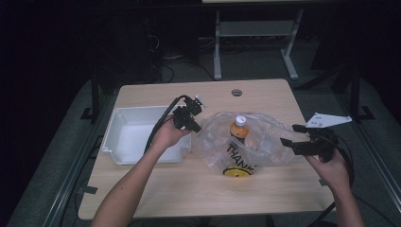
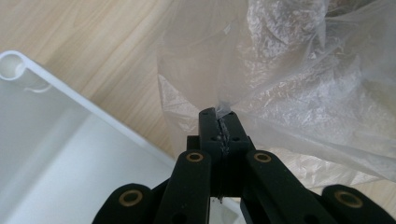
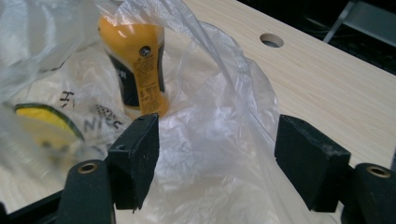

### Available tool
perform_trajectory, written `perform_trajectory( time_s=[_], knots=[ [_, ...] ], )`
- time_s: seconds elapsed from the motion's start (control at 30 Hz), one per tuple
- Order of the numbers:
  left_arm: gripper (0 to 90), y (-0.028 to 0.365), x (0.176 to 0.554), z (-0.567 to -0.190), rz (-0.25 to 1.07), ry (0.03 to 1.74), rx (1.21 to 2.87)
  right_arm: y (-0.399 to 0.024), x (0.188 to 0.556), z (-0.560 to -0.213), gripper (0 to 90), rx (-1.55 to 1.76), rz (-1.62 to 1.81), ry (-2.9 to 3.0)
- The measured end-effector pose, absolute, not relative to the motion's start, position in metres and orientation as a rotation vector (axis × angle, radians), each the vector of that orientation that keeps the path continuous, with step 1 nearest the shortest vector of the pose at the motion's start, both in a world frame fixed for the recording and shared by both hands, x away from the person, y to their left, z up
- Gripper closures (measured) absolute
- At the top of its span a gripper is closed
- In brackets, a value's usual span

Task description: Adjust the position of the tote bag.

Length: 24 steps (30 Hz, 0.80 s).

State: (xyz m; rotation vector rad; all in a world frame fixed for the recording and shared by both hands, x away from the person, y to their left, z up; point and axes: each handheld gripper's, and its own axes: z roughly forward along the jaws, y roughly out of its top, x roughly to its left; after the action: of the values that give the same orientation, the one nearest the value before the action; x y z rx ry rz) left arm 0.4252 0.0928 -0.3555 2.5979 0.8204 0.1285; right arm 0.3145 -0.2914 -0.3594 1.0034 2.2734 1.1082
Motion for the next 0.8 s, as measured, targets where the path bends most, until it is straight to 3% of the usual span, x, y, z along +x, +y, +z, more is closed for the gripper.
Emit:
perform_trajectory(
  time_s=[0.17, 0.5, 0.8],
  knots=[
    [89.5, 0.091, 0.424, -0.354, 0.106, 0.801, 2.565, -0.275, 0.323, -0.360, 35.4, 0.943, 1.131, 2.308],
    [71.5, 0.097, 0.414, -0.341, 0.093, 0.762, 2.501, -0.260, 0.318, -0.359, 36.3, 0.878, 1.177, 2.333],
    [61.6, 0.107, 0.402, -0.323, 0.094, 0.685, 2.473, -0.266, 0.312, -0.360, 36.2, 0.884, 1.192, 2.322]
  ],
)
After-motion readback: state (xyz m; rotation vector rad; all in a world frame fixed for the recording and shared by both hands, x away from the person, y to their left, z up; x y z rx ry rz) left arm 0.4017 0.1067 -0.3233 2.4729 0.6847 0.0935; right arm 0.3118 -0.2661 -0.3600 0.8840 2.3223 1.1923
